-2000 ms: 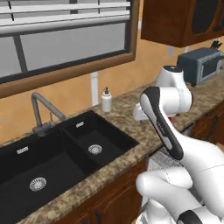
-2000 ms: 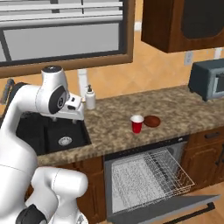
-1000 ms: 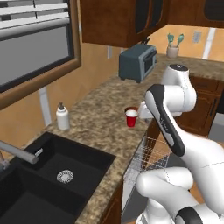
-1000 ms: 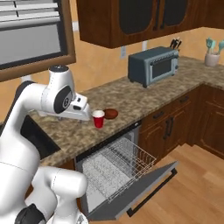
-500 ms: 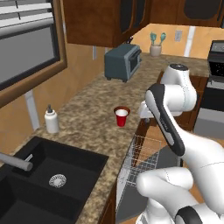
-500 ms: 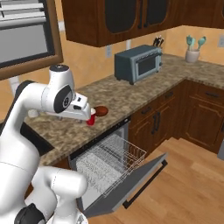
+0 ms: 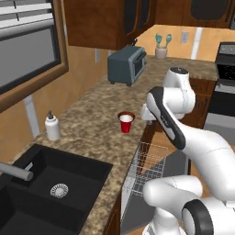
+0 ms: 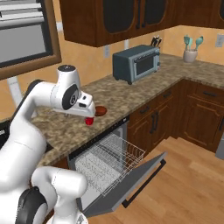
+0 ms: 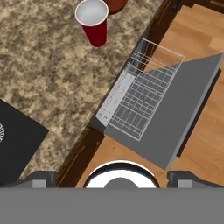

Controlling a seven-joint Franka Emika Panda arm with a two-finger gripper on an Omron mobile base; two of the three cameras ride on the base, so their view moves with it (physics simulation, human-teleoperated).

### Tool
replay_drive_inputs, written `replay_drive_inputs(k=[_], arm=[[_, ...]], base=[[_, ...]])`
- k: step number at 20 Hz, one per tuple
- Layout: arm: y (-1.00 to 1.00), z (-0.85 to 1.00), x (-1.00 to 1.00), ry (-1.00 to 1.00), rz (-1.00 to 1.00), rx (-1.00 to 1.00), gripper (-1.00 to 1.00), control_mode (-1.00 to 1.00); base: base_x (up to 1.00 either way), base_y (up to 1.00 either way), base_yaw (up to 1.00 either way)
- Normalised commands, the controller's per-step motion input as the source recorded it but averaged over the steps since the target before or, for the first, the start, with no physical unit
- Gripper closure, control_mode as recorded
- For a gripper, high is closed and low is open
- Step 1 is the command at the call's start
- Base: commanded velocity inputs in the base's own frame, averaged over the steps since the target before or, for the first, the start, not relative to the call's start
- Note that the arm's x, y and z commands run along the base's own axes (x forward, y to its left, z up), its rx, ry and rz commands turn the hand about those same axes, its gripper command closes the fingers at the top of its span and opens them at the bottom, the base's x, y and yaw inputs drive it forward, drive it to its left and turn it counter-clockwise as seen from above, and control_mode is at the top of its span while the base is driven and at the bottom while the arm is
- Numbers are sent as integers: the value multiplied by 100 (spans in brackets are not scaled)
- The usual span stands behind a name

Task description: Pick up the cup and bowl from the counter, place them in the dishwasher, and close the dishwasher door.

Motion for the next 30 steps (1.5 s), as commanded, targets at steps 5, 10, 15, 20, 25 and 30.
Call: replay_drive_inputs(k=[5, 10, 15, 20, 25, 30], arm=[[-6, -32, 54, -17, 0, 10, -100, -100], [-2, -14, 73, -5, 0, 6, -100, -100], [0, -26, 67, 1, 0, 3, -100, -100], [9, -25, 57, 2, 0, 2, -100, -100], [12, -17, 53, 1, 0, 0, -100, -100], [1, -30, 43, 7, 0, 6, -100, -100]], base=[[0, 0, 0], [0, 0, 0], [0, 0, 0], [0, 0, 0], [0, 0, 0], [0, 0, 0]])
